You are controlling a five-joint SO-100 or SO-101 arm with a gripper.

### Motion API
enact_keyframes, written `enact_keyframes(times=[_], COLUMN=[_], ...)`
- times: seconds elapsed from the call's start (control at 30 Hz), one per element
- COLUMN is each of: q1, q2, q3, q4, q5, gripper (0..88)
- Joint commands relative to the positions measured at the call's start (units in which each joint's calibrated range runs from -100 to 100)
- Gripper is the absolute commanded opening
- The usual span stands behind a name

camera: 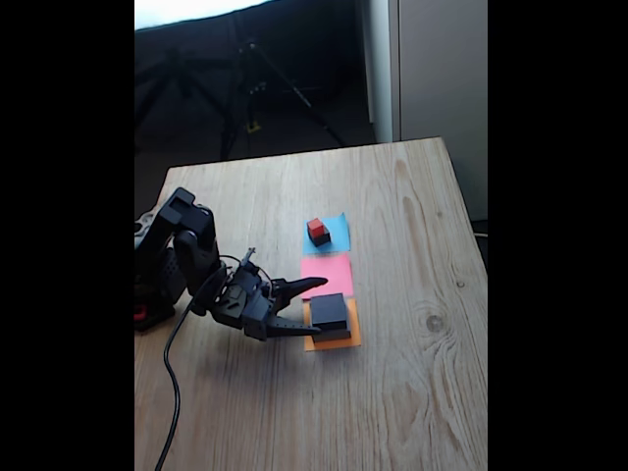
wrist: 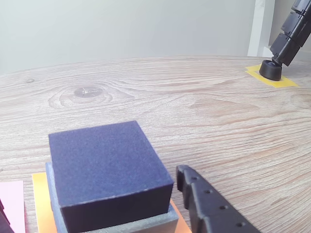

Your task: Tower of hanoi

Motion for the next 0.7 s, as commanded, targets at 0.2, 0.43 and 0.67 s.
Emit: enact_keyframes(times=[0.2, 0.43, 0.67], q1=[-0.25, -0.59, -1.01], q2=[0.35, 0.66, 0.81], q3=[-0.76, -0.76, -0.86], q4=[-1.28, -1.20, -1.28], q5=[0.87, 0.87, 0.87], gripper=[37.3, 31.3, 27.0])
